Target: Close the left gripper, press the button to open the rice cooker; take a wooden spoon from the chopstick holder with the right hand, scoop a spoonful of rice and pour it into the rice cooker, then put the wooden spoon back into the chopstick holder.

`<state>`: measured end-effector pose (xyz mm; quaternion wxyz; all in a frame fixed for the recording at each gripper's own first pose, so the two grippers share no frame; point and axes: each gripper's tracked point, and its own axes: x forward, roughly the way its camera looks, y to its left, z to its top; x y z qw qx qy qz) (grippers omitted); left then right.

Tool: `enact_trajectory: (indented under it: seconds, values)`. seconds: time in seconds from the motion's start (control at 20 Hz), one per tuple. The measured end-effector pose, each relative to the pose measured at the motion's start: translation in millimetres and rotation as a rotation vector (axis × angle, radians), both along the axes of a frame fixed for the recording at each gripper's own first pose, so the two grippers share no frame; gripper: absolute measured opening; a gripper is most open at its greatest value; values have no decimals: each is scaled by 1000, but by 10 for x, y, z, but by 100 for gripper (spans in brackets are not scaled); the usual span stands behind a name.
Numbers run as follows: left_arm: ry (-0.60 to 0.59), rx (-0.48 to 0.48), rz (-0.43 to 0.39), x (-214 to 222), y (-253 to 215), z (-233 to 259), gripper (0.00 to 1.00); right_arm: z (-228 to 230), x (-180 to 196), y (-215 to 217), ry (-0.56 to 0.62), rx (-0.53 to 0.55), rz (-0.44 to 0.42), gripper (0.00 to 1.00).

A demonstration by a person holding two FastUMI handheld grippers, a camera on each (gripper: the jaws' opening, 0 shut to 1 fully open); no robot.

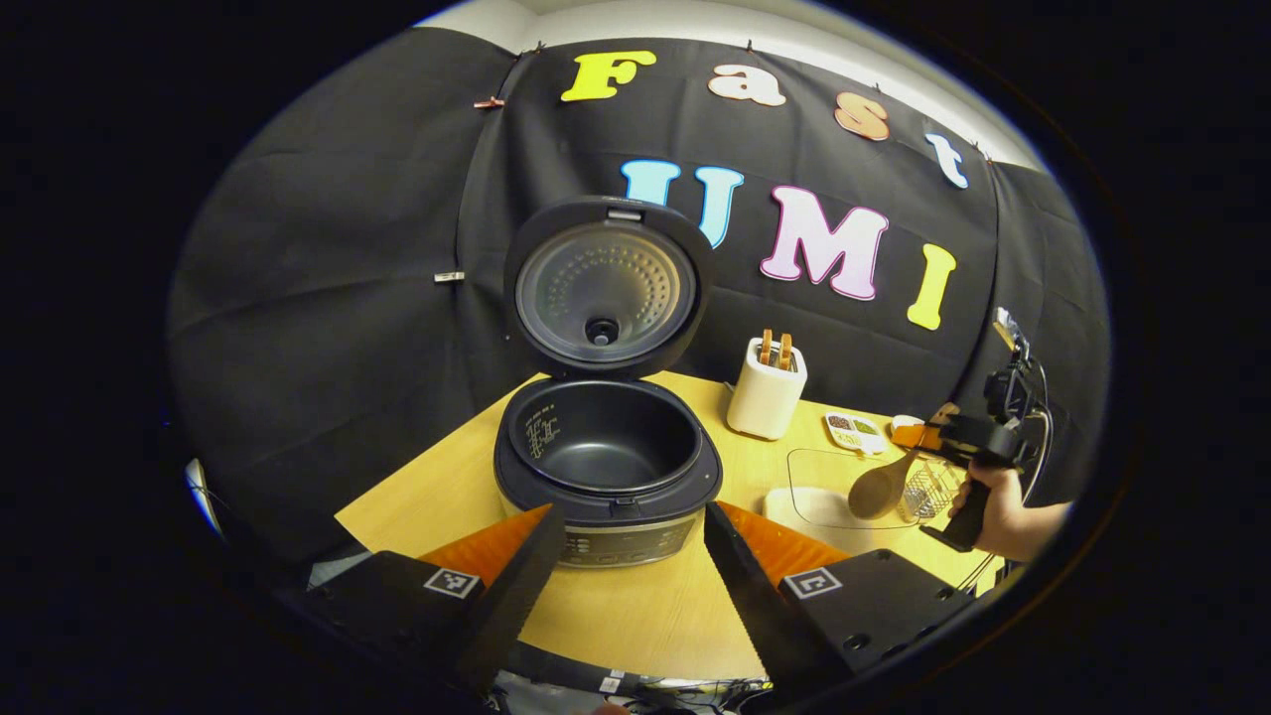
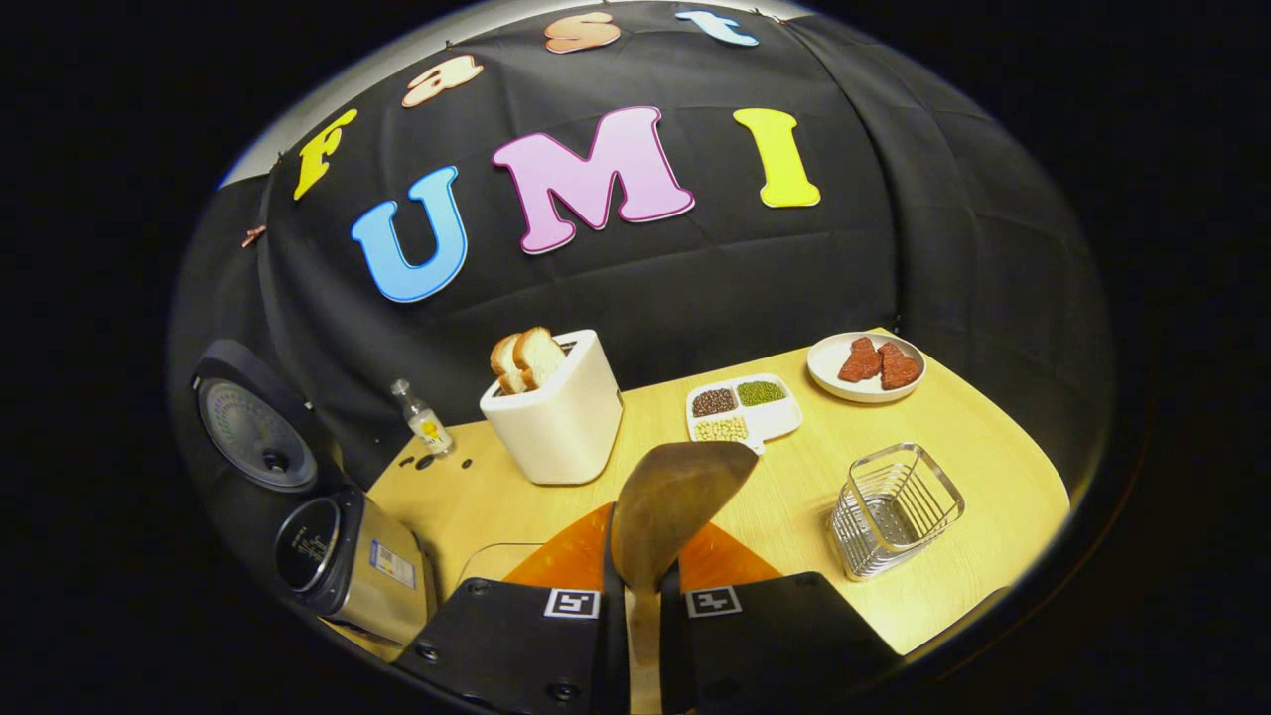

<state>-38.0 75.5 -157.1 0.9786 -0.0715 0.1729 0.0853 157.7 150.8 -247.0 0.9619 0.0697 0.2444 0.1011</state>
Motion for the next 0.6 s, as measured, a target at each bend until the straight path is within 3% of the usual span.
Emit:
enact_trajectory:
  seconds: [0.2,0.6]
  values:
    - [15,-12,21,-67,128,-93,95,-85,-30,166,9,-15,-3,17]
    - [9,-51,63,-51,335,-87,95,-263,-291,754,133,84,42,17]
